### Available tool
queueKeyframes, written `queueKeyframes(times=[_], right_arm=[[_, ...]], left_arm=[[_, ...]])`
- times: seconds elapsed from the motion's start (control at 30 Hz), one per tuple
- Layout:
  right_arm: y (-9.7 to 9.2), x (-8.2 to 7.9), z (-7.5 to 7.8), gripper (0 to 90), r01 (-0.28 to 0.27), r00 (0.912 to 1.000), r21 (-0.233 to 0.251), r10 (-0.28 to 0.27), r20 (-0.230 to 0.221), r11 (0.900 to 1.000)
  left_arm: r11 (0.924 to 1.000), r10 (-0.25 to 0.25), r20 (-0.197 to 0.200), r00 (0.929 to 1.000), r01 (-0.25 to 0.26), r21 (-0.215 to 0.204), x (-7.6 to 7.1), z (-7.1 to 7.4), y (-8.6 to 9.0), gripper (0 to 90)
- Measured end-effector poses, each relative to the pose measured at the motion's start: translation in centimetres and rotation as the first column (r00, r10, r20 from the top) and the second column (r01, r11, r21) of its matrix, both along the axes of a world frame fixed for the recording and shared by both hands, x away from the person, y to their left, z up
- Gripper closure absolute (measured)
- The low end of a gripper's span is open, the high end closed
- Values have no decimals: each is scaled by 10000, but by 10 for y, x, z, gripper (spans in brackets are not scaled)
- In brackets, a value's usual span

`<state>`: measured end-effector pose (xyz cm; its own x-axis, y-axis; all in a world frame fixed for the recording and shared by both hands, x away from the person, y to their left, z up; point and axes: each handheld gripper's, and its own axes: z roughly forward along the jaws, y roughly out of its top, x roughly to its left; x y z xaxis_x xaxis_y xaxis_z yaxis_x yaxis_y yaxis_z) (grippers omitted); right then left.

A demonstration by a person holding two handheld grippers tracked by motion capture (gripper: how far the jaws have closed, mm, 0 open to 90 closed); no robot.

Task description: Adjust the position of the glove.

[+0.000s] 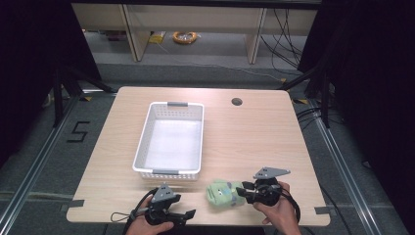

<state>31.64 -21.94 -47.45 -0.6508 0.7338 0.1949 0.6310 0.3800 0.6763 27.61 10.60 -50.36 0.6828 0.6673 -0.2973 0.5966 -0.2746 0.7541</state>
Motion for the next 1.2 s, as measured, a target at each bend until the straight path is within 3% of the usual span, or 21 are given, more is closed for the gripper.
queueKeyframes(times=[0.1,0.13,0.2,0.23,0.27,0.3,0.33,0.4,0.5,0.53,0.6,0.67,0.7,0.73,0.9,0.93,0.97,1.07,1.1,1.13,1.2], right_arm=[[4,1,-8,673,94,9999,215,-91,-141,9997],[2,2,-8,684,-98,9987,6,98,-491,10000],[0,2,-10,770,-139,9982,146,147,-574,9998],[0,2,-10,770,-139,9982,146,147,-574,9998],[-1,1,-10,852,-288,9980,350,307,-546,9990],[0,-1,-9,863,-185,9980,346,206,-595,9992],[-1,-1,-8,867,-276,9991,224,283,-324,9994],[0,-4,-3,871,-291,9996,341,289,53,9990],[-1,-9,5,871,-269,9995,634,257,204,9976],[-3,-15,10,870,4,9996,592,-21,296,9982],[-6,-14,3,867,161,9991,521,-181,383,9985],[-9,-12,-5,857,309,9995,448,-309,-24,9985],[-7,-14,-8,849,487,9979,612,-460,-445,9969],[-8,-11,-12,842,231,9990,554,-210,-393,9982],[-8,-11,-10,819,281,9995,502,-272,-185,9983],[-8,-12,-11,811,343,9993,432,-336,-163,9985],[-8,-11,-11,808,169,9993,485,-152,-341,9987],[-8,-12,-11,792,345,9992,430,-337,-202,9985],[-7,-12,-12,786,332,9993,628,-321,-185,9975],[-9,-12,-11,761,392,9986,400,-377,-379,9984],[-10,-11,-11,749,289,9993,423,-277,-267,9987]], left_arm=[[9998,17,-96,10000,-19,-217,6,3,-5,290],[9997,6,-150,9999,-10,-264,8,4,-7,302],[9996,-35,-144,9999,32,-268,10,4,-10,311],[9997,-73,-120,9999,70,-227,11,5,-12,311],[9996,-158,-67,9999,157,-218,14,6,-16,324],[9996,-158,-67,9999,157,-218,14,6,-16,327],[9996,-118,-49,9999,117,-244,15,6,-18,328],[9994,-157,-99,9998,154,-305,18,8,-22,340],[9992,-214,-183,9996,208,-352,19,8,-24,341],[9991,-178,-229,9996,169,-391,18,8,-26,340],[9988,-224,-248,9994,213,-444,19,7,-29,341],[9991,-228,-231,9995,220,-352,19,8,-30,340],[9992,-311,-300,9991,303,-277,20,8,-31,339],[9989,-350,-312,9989,340,-327,21,8,-32,339],[9989,-244,-547,9982,221,-424,23,9,-39,330],[9975,-287,-819,9962,232,-664,25,9,-41,331],[9976,-323,-913,9953,265,-641,26,9,-41,336],[9981,-271,-882,9957,221,-577,27,10,-44,362],[9982,-263,-852,9960,215,-567,27,10,-45,362],[9984,-271,-898,9956,226,-511,29,10,-46,380],[9988,-207,-927,9955,165,-461,31,10,-48,398]])
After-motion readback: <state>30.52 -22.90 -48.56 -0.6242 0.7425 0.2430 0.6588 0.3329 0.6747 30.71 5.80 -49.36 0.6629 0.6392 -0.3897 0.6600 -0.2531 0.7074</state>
